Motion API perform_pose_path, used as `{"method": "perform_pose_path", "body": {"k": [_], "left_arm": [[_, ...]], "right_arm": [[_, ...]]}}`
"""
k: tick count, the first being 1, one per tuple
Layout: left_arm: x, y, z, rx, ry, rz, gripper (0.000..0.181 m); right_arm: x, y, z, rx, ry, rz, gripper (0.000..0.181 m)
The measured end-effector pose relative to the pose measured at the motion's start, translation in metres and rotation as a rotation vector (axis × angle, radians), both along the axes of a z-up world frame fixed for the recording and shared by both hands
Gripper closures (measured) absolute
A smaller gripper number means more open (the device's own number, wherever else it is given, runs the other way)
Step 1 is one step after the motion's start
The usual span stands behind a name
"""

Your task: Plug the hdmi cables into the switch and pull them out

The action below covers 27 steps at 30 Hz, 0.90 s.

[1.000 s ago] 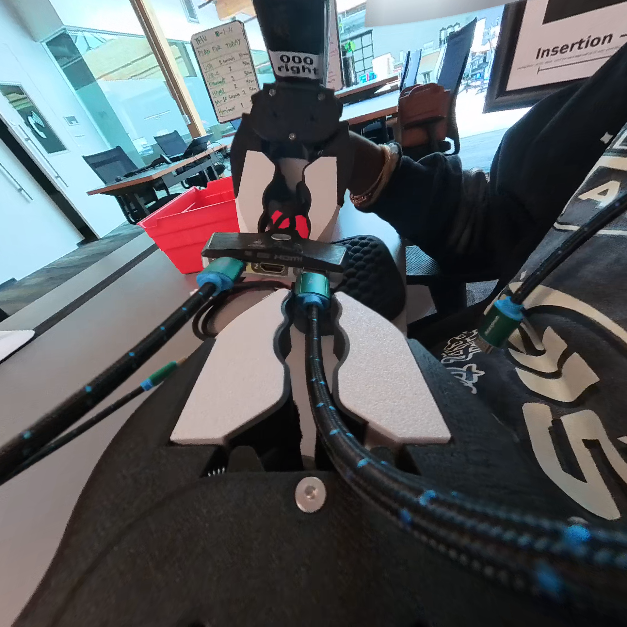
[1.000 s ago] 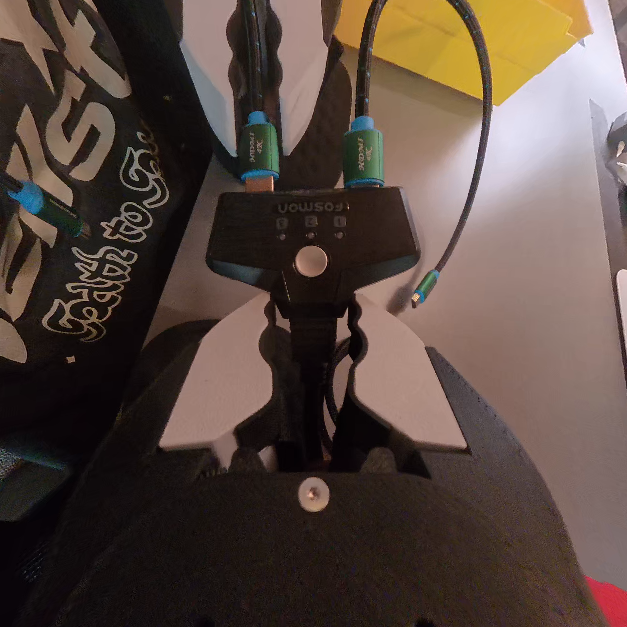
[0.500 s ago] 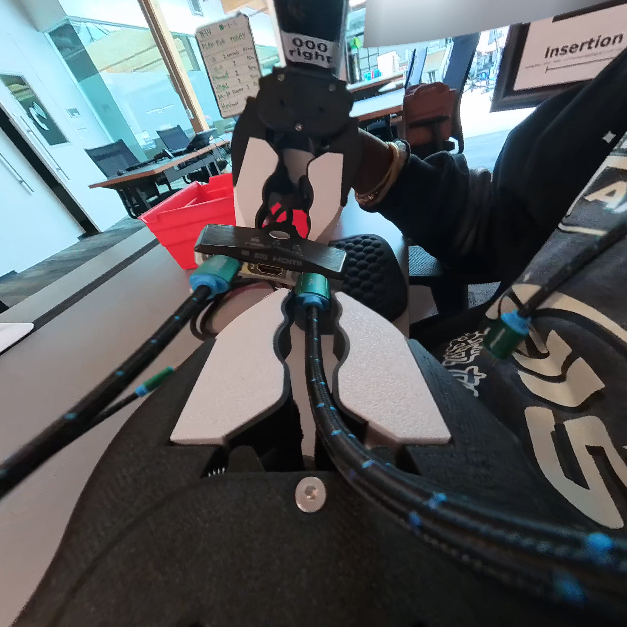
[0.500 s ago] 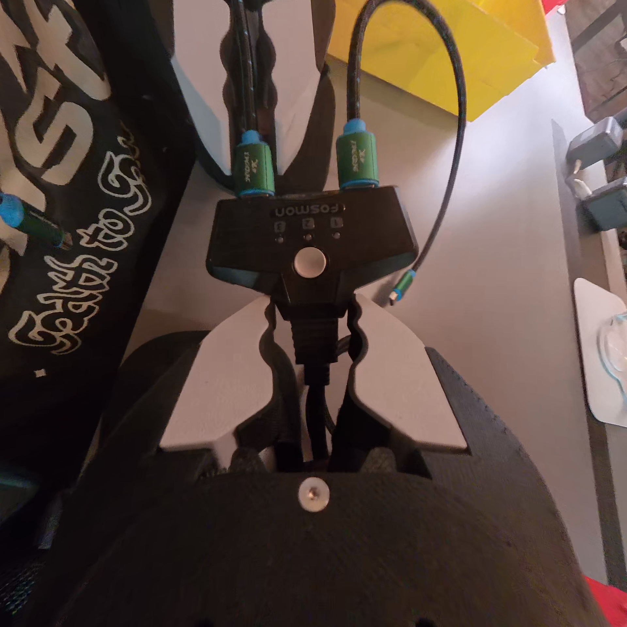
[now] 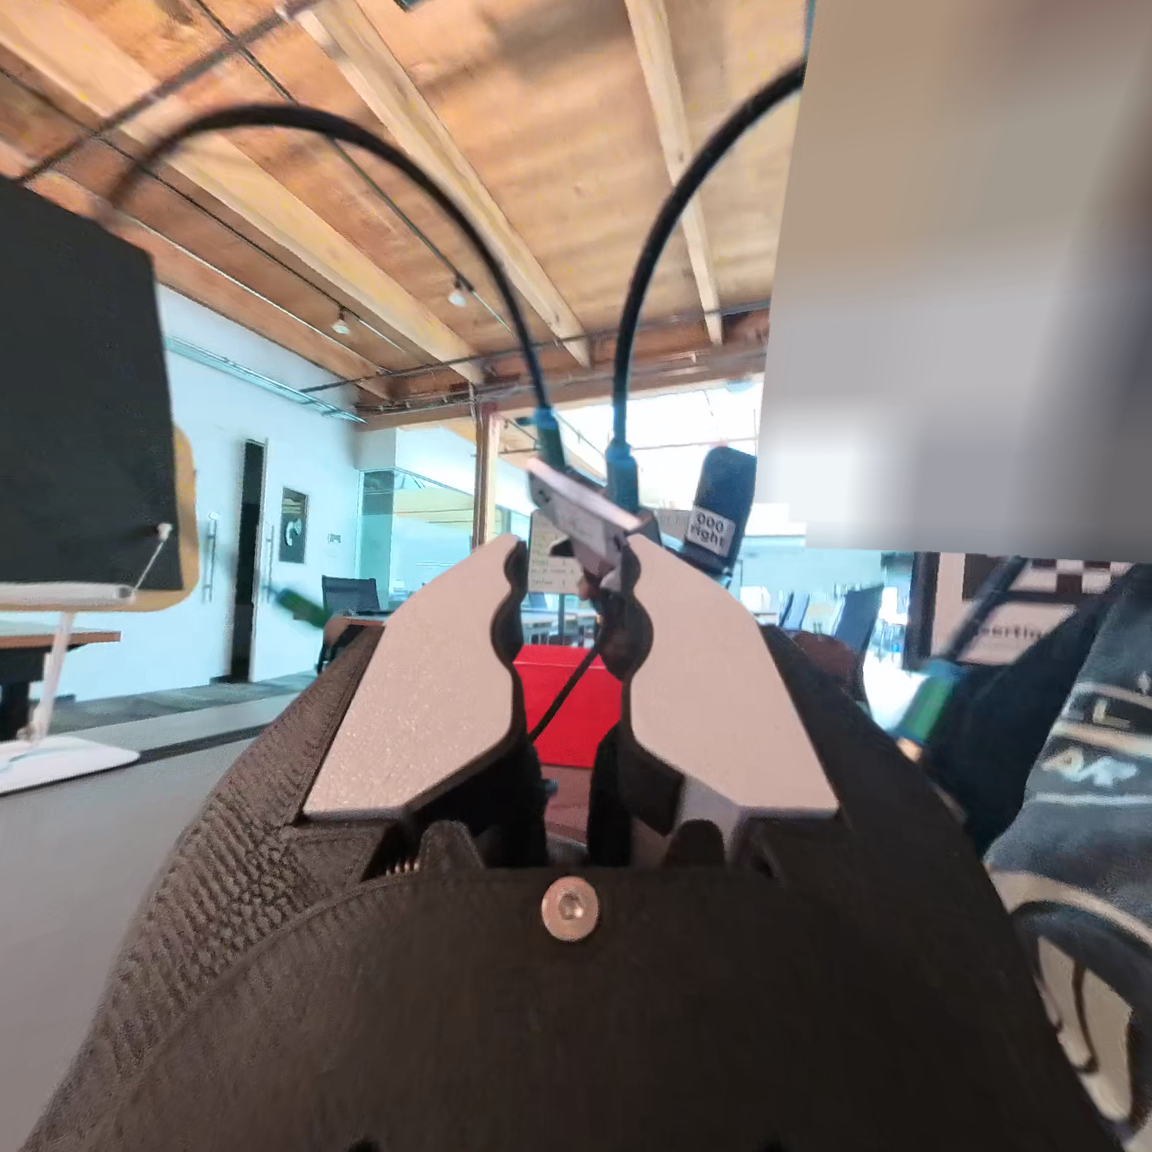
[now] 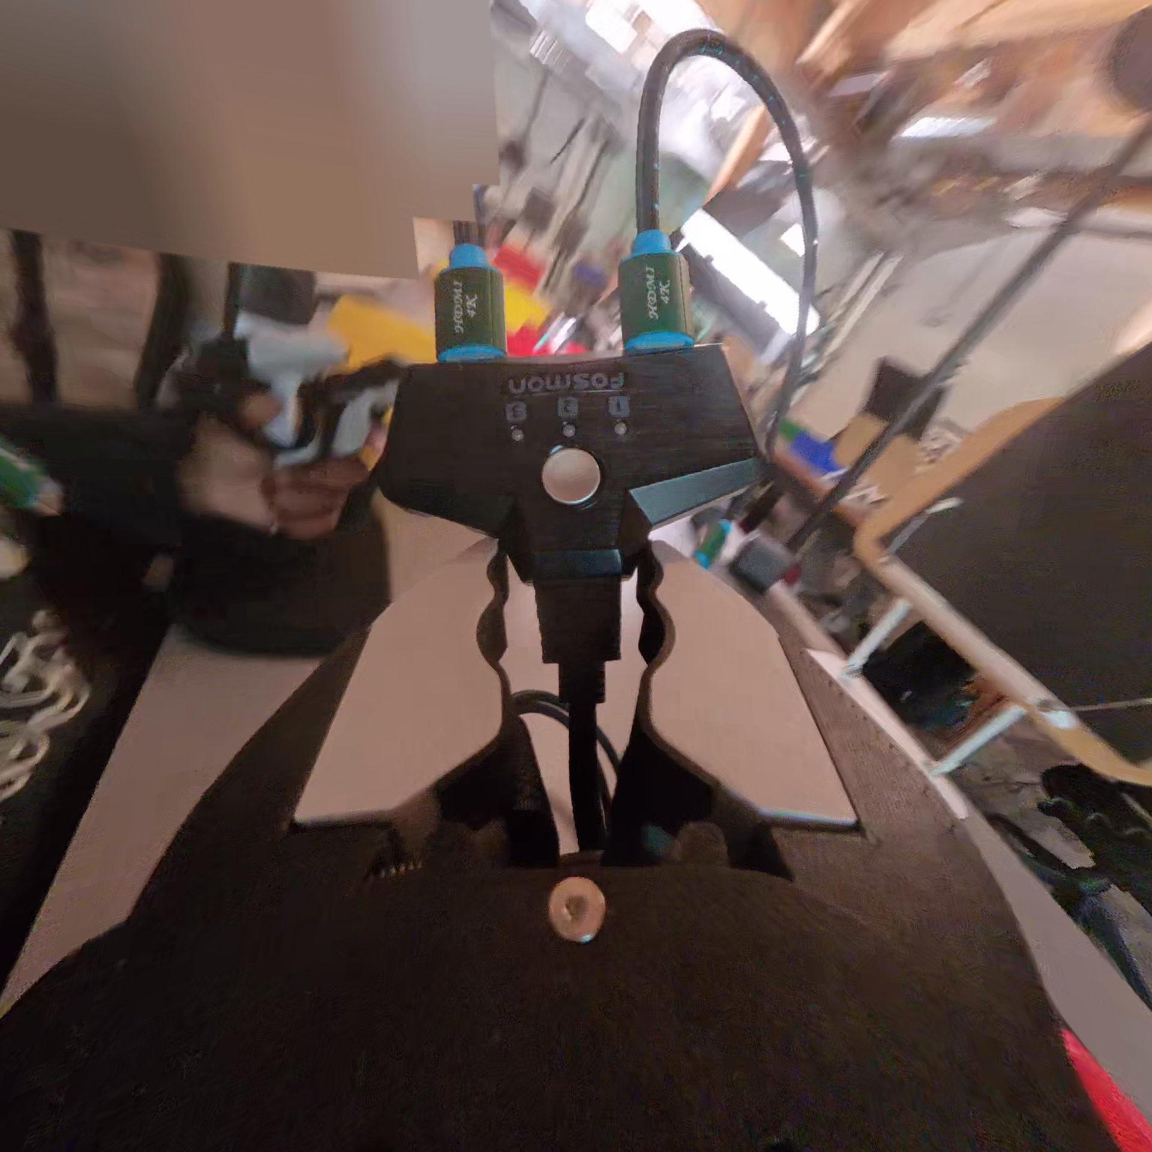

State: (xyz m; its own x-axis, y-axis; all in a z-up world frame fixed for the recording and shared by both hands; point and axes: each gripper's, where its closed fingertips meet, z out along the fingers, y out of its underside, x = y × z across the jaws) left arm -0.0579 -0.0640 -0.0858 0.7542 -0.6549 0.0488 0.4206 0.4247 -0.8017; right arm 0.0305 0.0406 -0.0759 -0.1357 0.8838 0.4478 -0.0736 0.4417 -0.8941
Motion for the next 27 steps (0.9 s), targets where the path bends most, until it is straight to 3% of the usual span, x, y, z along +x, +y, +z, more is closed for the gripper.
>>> {"method": "perform_pose_path", "body": {"k": [4, 9, 14, 17, 20, 23, 27], "left_arm": [[-0.006, 0.010, -0.006, -0.082, -0.084, -0.037, 0.155], [0.013, 0.018, -0.020, -0.114, 0.079, 0.023, 0.154], [0.026, 0.020, -0.027, -0.108, 0.186, 0.056, 0.154], [0.026, 0.021, -0.027, -0.111, 0.186, 0.060, 0.154], [0.023, 0.023, -0.027, -0.116, 0.170, 0.059, 0.154], [0.022, 0.028, -0.028, -0.133, 0.167, 0.065, 0.155], [0.023, 0.027, -0.029, -0.131, 0.180, 0.067, 0.155]], "right_arm": [[0.052, 0.027, 0.062, -0.077, 0.334, -0.053, 0.141], [0.140, 0.029, 0.125, -0.030, 0.686, -0.103, 0.141], [0.210, 0.034, 0.153, 0.054, 0.906, -0.252, 0.142], [0.237, 0.029, 0.160, 0.069, 1.017, -0.239, 0.142], [0.249, 0.022, 0.169, 0.067, 1.070, -0.221, 0.143], [0.243, 0.028, 0.185, 0.070, 1.012, -0.253, 0.143], [0.226, 0.050, 0.227, 0.004, 0.924, -0.217, 0.143]]}}
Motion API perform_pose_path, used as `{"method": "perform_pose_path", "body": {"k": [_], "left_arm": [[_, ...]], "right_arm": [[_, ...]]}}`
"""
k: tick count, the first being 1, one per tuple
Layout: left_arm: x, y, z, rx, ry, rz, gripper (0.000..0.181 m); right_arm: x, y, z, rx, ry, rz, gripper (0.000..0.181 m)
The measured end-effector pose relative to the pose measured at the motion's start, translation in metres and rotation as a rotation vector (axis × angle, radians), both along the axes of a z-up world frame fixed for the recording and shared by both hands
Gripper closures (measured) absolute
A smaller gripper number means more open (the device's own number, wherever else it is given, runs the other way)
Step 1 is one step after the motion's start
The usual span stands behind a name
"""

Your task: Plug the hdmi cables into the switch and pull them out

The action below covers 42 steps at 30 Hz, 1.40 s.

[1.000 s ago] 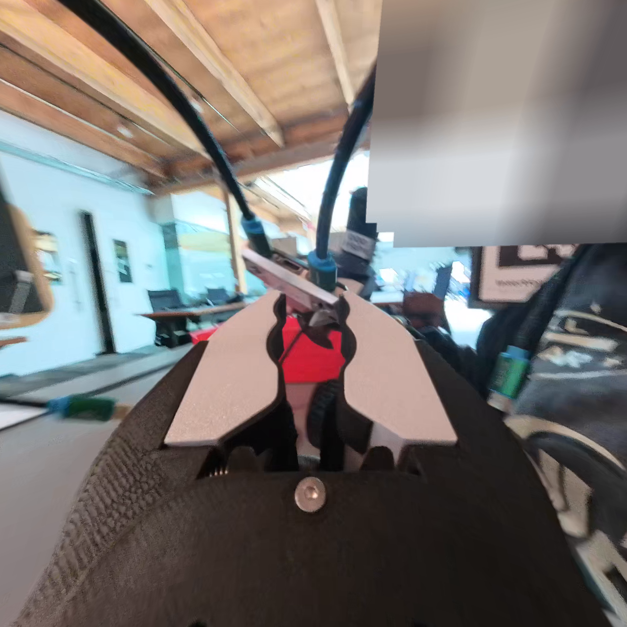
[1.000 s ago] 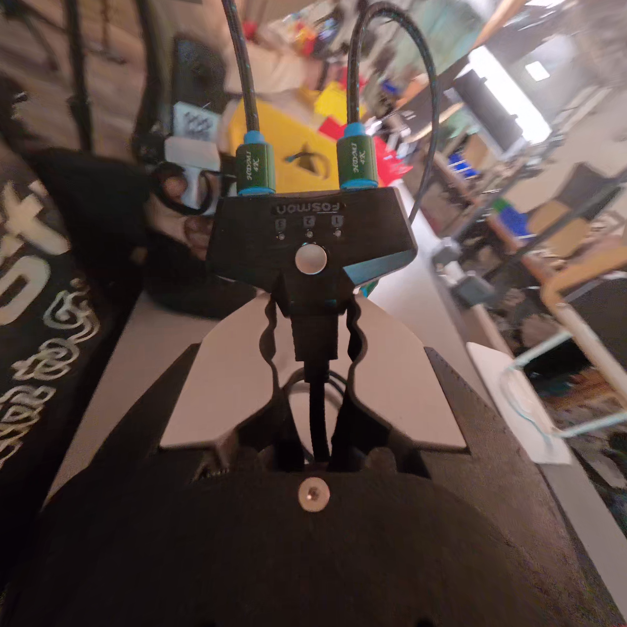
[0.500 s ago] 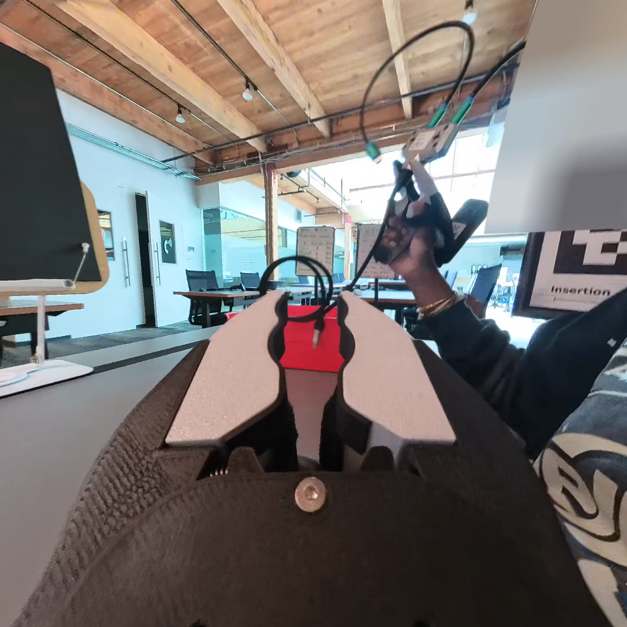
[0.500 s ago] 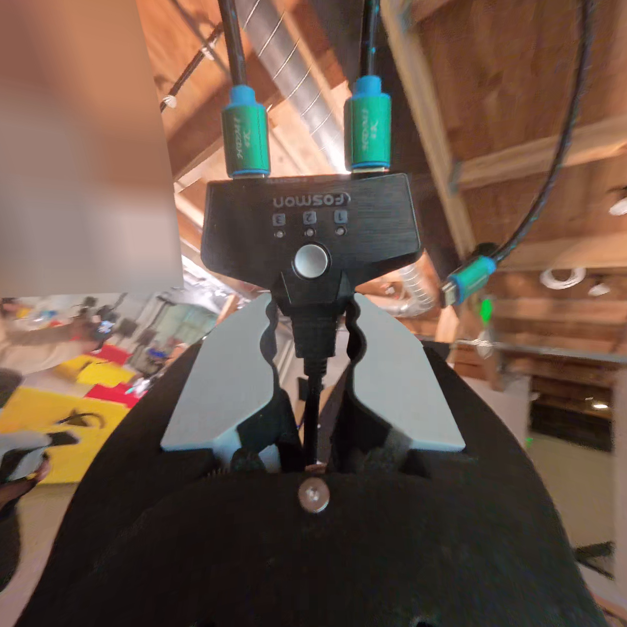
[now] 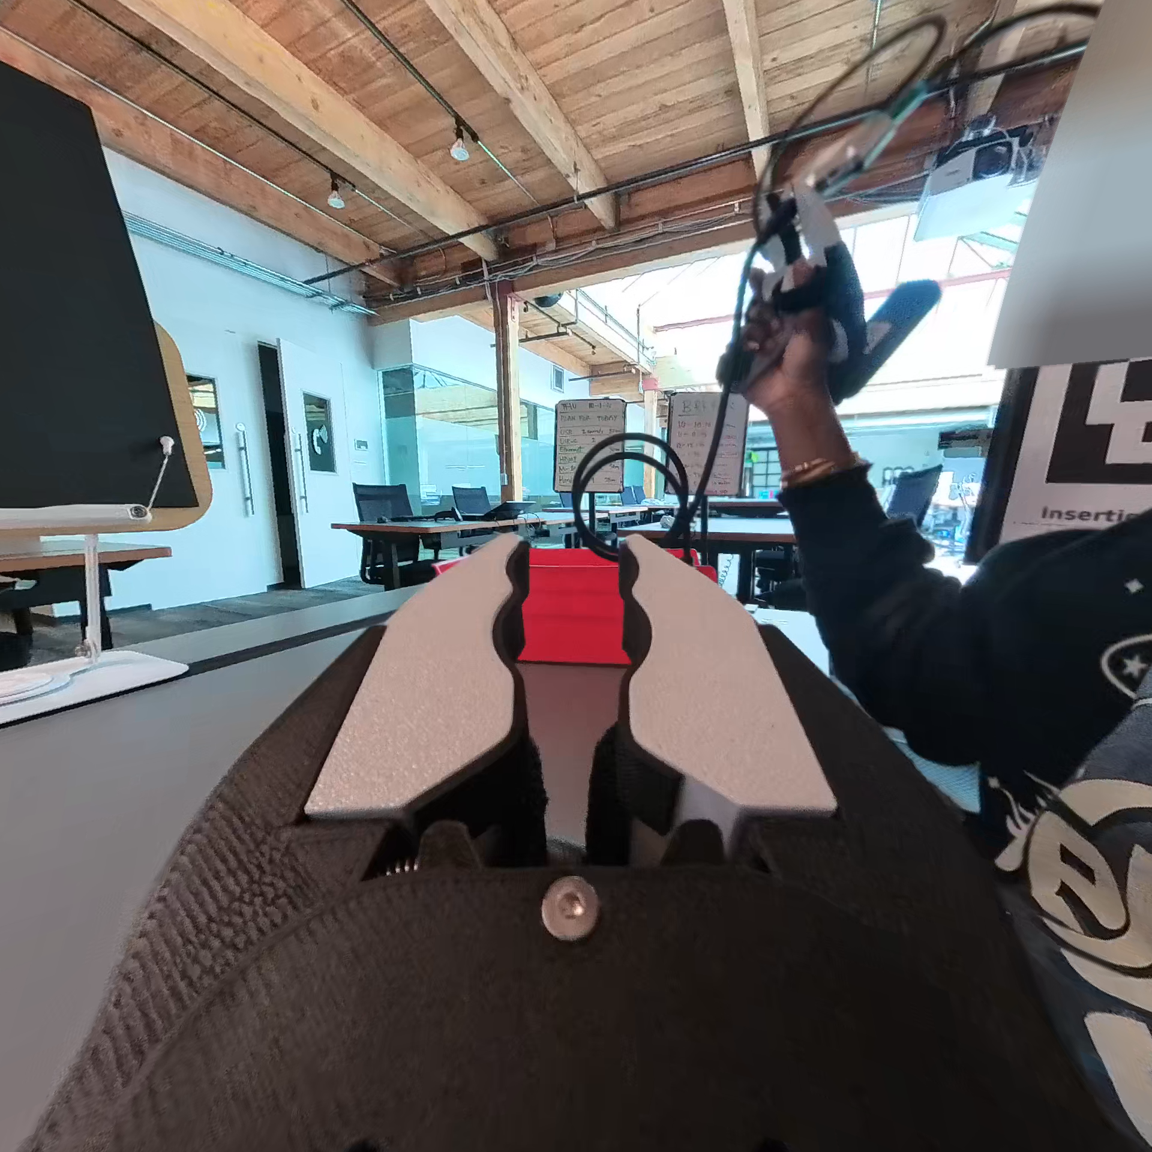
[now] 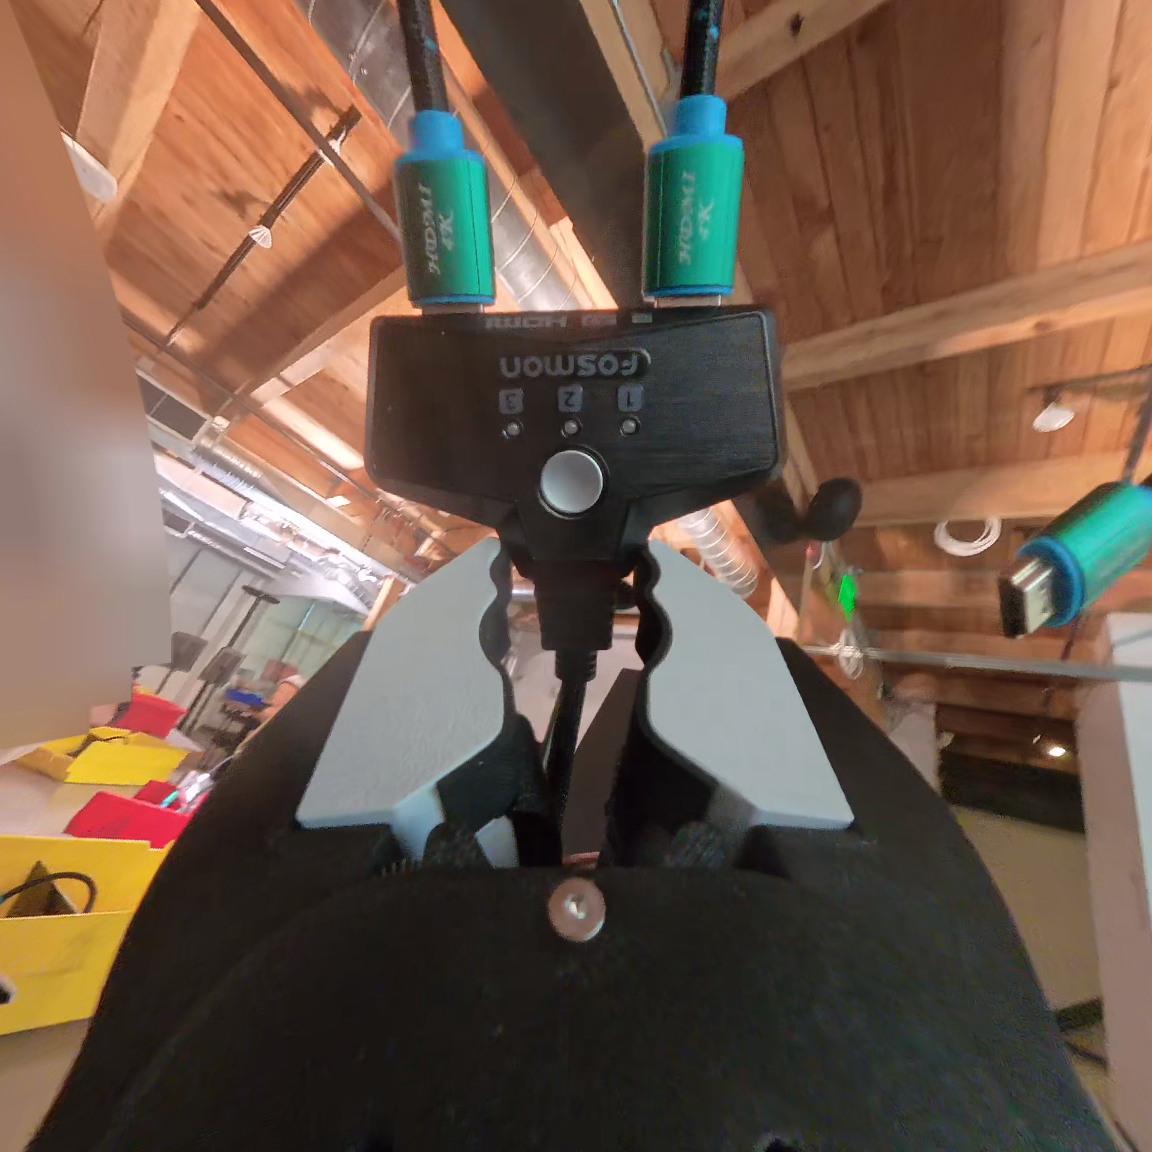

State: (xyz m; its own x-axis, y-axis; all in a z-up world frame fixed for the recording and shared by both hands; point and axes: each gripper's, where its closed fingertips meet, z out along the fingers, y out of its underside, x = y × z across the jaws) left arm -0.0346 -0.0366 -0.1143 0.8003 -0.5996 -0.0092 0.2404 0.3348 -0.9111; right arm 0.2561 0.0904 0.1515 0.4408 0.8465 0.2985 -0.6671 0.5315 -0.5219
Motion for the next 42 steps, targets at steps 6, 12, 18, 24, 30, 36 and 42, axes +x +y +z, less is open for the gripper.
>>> {"method": "perform_pose_path", "body": {"k": [6, 12, 18, 24, 30, 36, 42], "left_arm": [[-0.003, 0.000, 0.000, -0.003, -0.020, 0.000, 0.155], [-0.002, 0.001, -0.001, -0.009, -0.012, 0.002, 0.155], [-0.002, 0.001, -0.002, -0.014, -0.011, 0.001, 0.156], [-0.002, 0.001, -0.002, -0.009, -0.006, 0.002, 0.156], [-0.002, 0.001, -0.002, -0.012, -0.010, 0.001, 0.156], [-0.002, 0.001, -0.002, -0.011, -0.005, 0.003, 0.156], [-0.002, 0.002, -0.003, -0.020, -0.007, 0.006, 0.156]], "right_arm": [[-0.023, 0.030, 0.059, -0.114, -0.077, 0.087, 0.143], [-0.021, 0.063, 0.078, -0.300, 0.105, 0.280, 0.143], [-0.063, 0.067, 0.029, -0.397, 0.126, 0.330, 0.143], [-0.090, 0.071, 0.028, -0.365, 0.067, 0.256, 0.144], [-0.040, 0.077, 0.092, -0.276, 0.158, 0.109, 0.145], [-0.020, 0.103, 0.060, -0.394, -0.201, -0.092, 0.150], [0.005, 0.134, -0.043, -0.556, -0.634, -0.398, 0.181]]}}
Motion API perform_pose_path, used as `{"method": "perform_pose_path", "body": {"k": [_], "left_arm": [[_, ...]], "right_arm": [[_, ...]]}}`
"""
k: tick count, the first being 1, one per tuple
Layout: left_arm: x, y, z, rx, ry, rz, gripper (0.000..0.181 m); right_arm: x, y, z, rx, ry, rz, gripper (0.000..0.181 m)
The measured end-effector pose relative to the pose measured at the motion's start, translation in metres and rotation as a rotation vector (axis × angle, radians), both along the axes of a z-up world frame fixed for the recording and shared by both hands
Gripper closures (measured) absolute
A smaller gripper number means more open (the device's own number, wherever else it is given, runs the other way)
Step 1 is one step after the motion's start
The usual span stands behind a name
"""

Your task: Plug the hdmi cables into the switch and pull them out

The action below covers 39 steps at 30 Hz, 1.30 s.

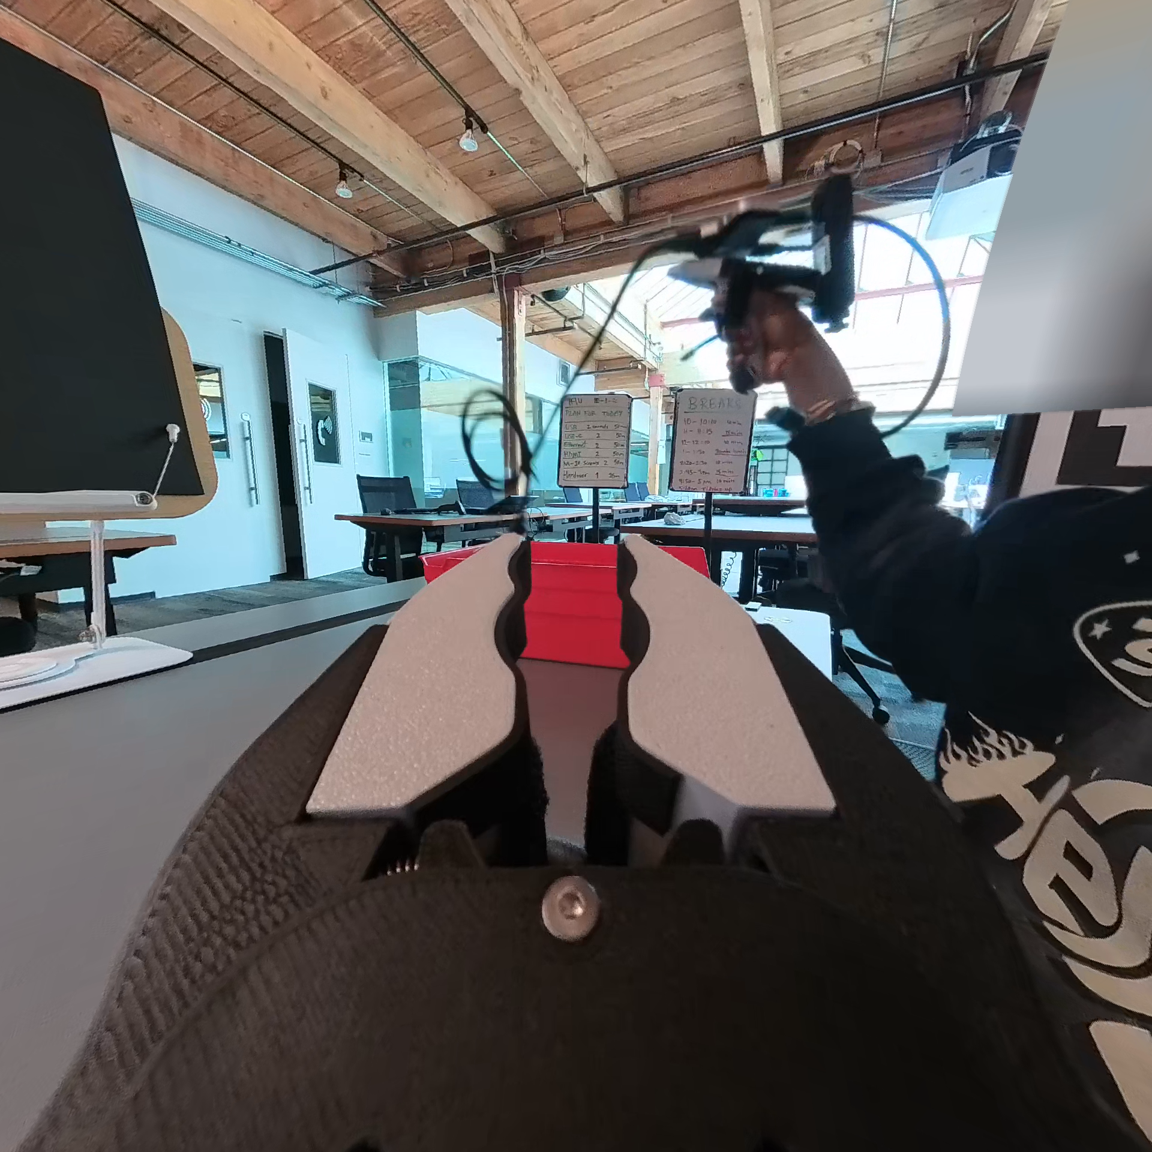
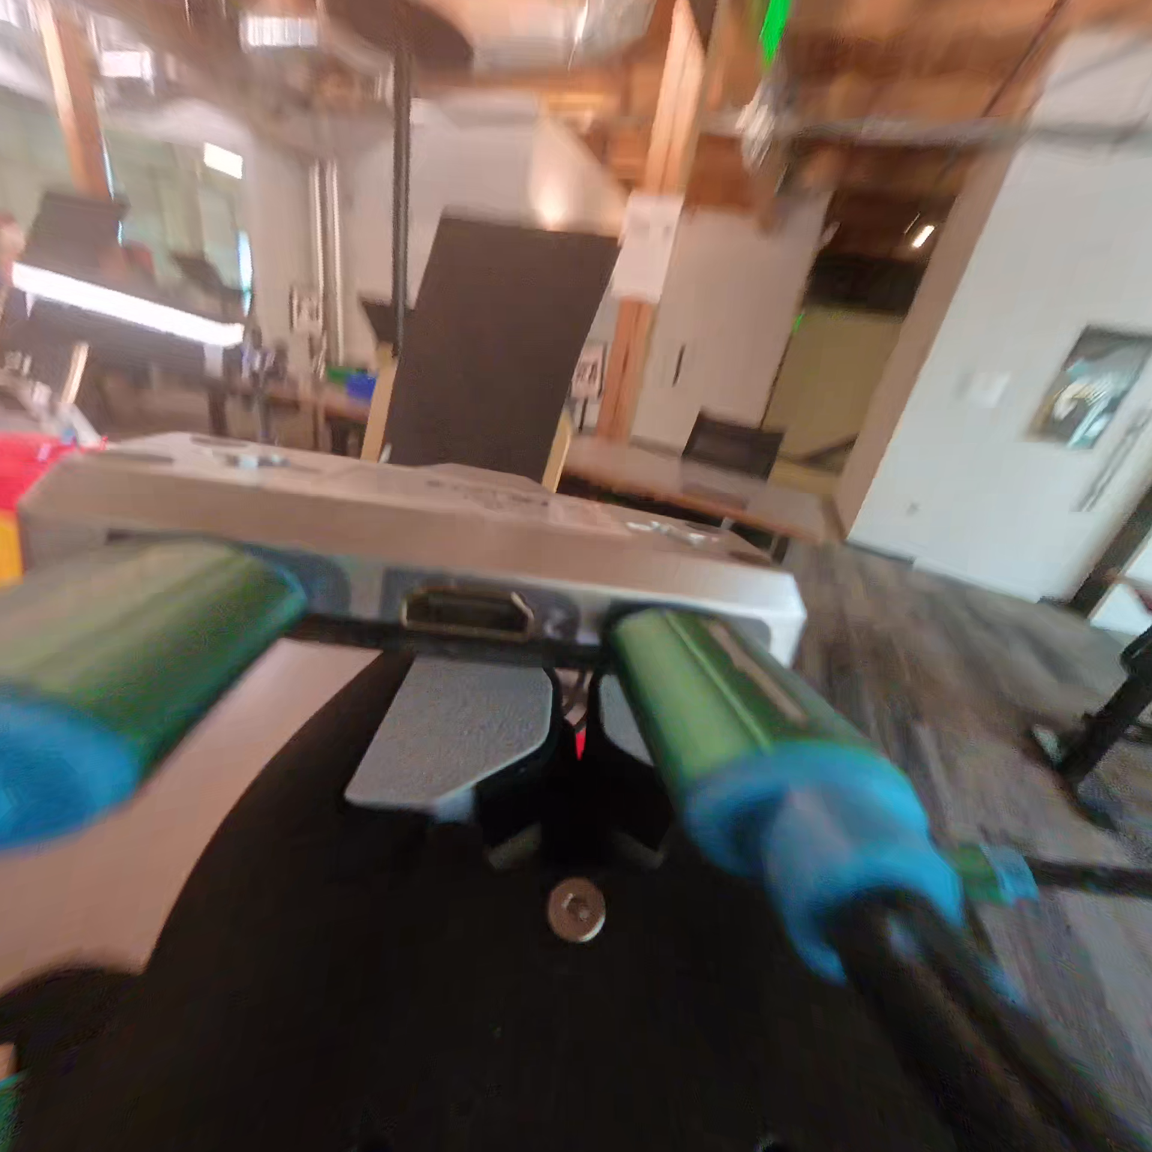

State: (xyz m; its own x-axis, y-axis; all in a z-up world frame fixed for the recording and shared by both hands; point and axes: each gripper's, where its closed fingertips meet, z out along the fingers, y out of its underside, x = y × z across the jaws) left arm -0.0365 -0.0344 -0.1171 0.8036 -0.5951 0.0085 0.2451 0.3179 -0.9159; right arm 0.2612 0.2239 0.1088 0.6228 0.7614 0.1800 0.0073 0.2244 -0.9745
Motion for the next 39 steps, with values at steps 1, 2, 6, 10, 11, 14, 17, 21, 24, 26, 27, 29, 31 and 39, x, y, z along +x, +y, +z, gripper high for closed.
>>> {"method": "perform_pose_path", "body": {"k": [1, 2, 6, 10, 11, 14, 17, 21, 24, 26, 27, 29, 31, 39], "left_arm": [[0.000, 0.000, 0.000, -0.003, 0.000, 0.000, 0.156], [0.000, 0.001, 0.000, -0.005, 0.000, -0.001, 0.156], [0.000, 0.001, -0.001, -0.008, 0.001, -0.001, 0.156], [0.000, 0.001, -0.001, -0.008, -0.001, 0.001, 0.156], [0.000, 0.001, -0.001, -0.009, -0.002, 0.000, 0.156], [-0.001, 0.001, 0.000, -0.009, -0.005, -0.002, 0.156], [-0.001, 0.000, 0.000, -0.002, -0.003, 0.002, 0.156], [-0.001, 0.000, 0.000, -0.004, -0.003, 0.002, 0.156], [-0.001, 0.001, 0.000, -0.006, -0.006, 0.001, 0.156], [-0.001, 0.001, -0.001, -0.006, -0.004, 0.002, 0.156], [-0.001, 0.001, -0.001, -0.007, -0.003, 0.002, 0.156], [0.000, 0.001, -0.001, -0.010, -0.003, 0.000, 0.156], [0.000, 0.002, -0.001, -0.012, -0.004, -0.002, 0.156], [0.000, 0.001, -0.001, -0.008, -0.005, -0.006, 0.156]], "right_arm": [[-0.001, -0.001, -0.021, -0.061, -0.092, 0.026, 0.181], [-0.002, 0.001, -0.044, -0.131, -0.195, 0.026, 0.181], [0.000, 0.017, -0.126, -0.347, -0.547, -0.008, 0.181], [-0.005, 0.020, -0.185, -0.561, -0.781, 0.079, 0.181], [-0.006, 0.020, -0.198, -0.610, -0.841, 0.099, 0.181], [-0.006, 0.035, -0.239, -0.731, -1.044, 0.049, 0.181], [-0.005, 0.047, -0.274, -0.832, -1.205, 0.029, 0.181], [0.007, 0.053, -0.303, -0.925, -1.423, 0.006, 0.180], [0.027, 0.048, -0.318, -1.020, -1.669, 0.038, 0.180], [0.050, 0.045, -0.317, -1.127, -1.841, 0.003, 0.181], [0.060, 0.048, -0.314, -1.168, -1.903, -0.048, 0.181], [0.065, 0.051, -0.310, -1.248, -1.946, -0.125, 0.181], [0.066, 0.057, -0.307, -1.263, -2.011, -0.205, 0.181], [0.038, 0.050, -0.313, -1.368, -2.066, -0.174, 0.154]]}}
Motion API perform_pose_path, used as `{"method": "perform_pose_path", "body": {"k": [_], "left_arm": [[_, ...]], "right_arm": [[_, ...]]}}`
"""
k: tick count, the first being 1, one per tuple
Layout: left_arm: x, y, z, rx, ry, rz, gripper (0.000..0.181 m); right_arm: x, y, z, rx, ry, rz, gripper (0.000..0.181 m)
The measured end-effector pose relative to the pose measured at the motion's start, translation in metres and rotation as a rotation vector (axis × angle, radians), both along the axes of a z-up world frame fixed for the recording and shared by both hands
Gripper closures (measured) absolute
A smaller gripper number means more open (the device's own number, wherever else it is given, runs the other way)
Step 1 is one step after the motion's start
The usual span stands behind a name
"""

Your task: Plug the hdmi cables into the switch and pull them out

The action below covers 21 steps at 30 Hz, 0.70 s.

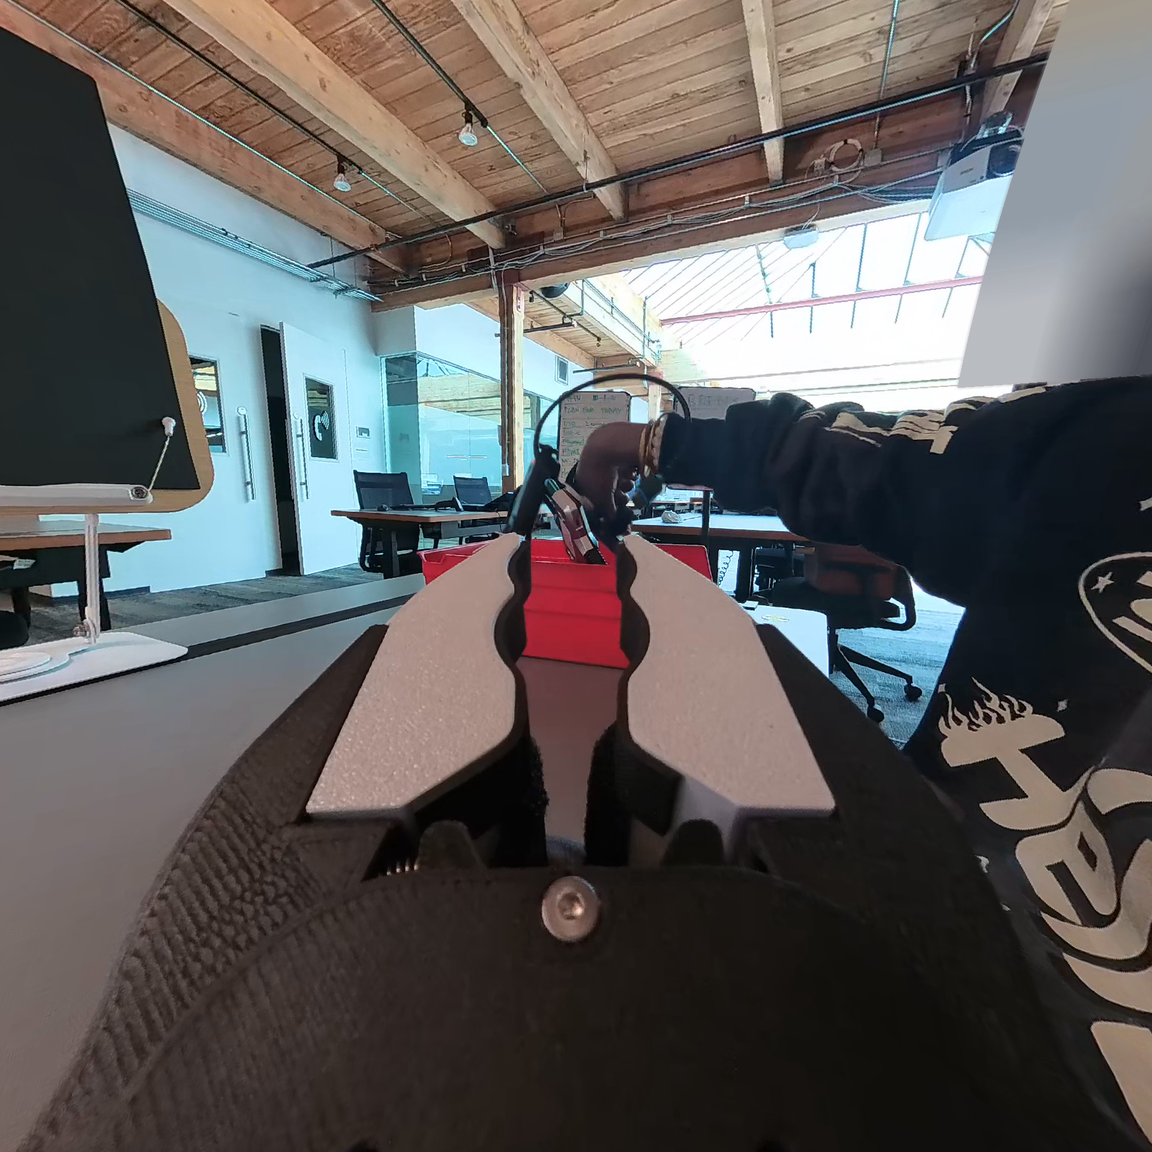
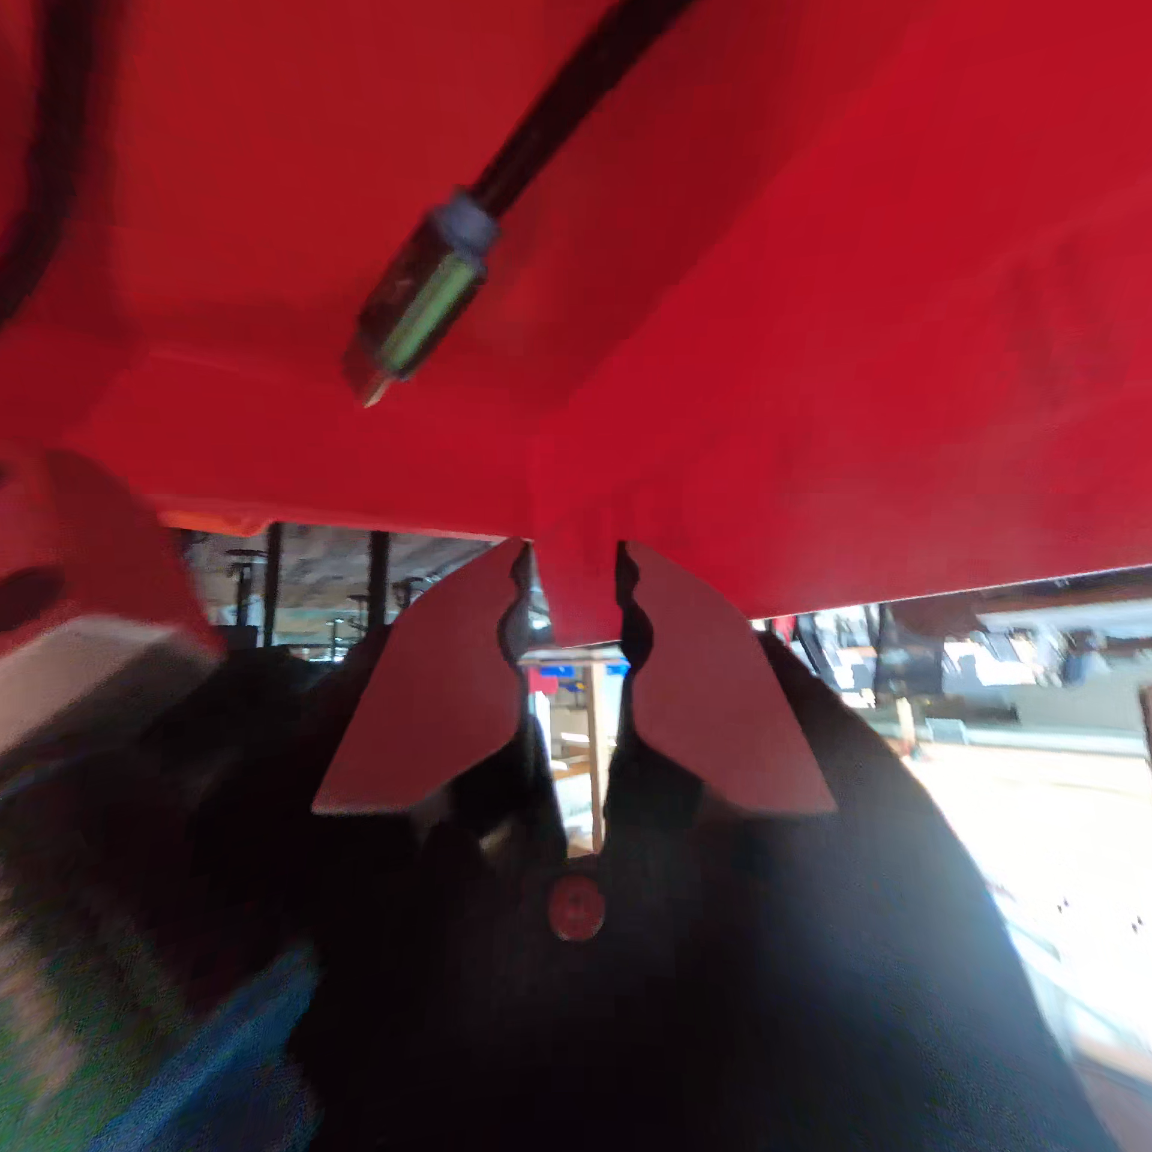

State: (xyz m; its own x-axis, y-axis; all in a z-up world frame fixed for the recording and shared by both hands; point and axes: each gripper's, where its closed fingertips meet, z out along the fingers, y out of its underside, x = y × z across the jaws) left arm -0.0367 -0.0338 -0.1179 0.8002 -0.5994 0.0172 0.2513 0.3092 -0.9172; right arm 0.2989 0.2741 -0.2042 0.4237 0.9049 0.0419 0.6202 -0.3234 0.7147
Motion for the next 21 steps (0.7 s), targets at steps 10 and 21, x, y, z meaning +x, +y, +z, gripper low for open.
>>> {"method": "perform_pose_path", "body": {"k": [10, 21], "left_arm": [[0.001, -0.001, 0.000, 0.005, 0.009, 0.000, 0.156], [0.000, 0.000, 0.000, 0.002, 0.001, 0.003, 0.156]], "right_arm": [[-0.101, -0.016, 0.035, -0.063, 0.899, 0.016, 0.110], [-0.122, -0.005, 0.199, 0.695, 2.127, -0.107, 0.088]]}}
